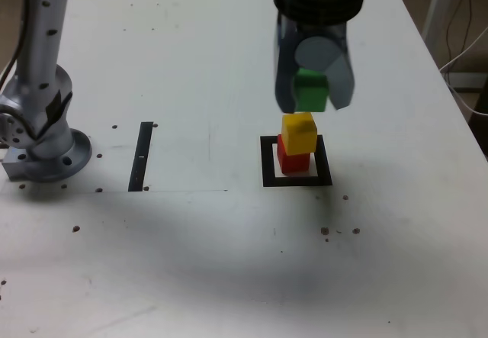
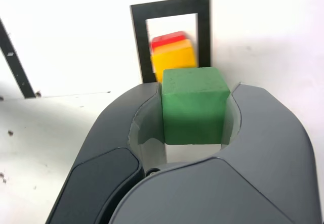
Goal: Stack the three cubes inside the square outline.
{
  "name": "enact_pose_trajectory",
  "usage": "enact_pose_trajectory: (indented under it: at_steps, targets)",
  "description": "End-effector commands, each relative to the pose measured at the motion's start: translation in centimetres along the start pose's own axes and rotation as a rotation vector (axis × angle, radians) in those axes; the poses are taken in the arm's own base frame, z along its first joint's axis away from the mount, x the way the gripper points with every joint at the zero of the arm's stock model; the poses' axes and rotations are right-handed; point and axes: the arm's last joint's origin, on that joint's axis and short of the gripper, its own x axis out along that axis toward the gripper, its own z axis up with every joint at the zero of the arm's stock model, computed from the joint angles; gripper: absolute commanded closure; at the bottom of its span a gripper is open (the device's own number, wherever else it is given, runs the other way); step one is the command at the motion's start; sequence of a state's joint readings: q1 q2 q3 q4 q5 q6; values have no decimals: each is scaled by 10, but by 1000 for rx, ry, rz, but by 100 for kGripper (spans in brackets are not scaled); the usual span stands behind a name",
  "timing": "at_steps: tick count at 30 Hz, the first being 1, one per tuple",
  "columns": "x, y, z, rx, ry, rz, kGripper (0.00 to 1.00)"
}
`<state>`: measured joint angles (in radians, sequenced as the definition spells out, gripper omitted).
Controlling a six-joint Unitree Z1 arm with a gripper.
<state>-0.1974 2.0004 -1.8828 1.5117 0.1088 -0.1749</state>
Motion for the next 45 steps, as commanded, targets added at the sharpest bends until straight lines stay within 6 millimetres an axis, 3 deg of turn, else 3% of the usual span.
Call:
enact_pose_trajectory:
  at_steps: [1, 9, 30, 32, 36, 38, 45]
  targets:
    - [0, 7, -4, -24, 5, -14, 70]
    - [9, 11, -7, -55, 38, -50, 70]
    - [30, 10, 7, -56, 64, -79, 69]
    - [32, 11, 8, -54, 66, -79, 60]
    - [33, 11, 8, -45, 65, -78, 16]
    - [33, 11, 8, -42, 65, -77, 3]
    - [33, 12, 7, -40, 66, -74, 0]
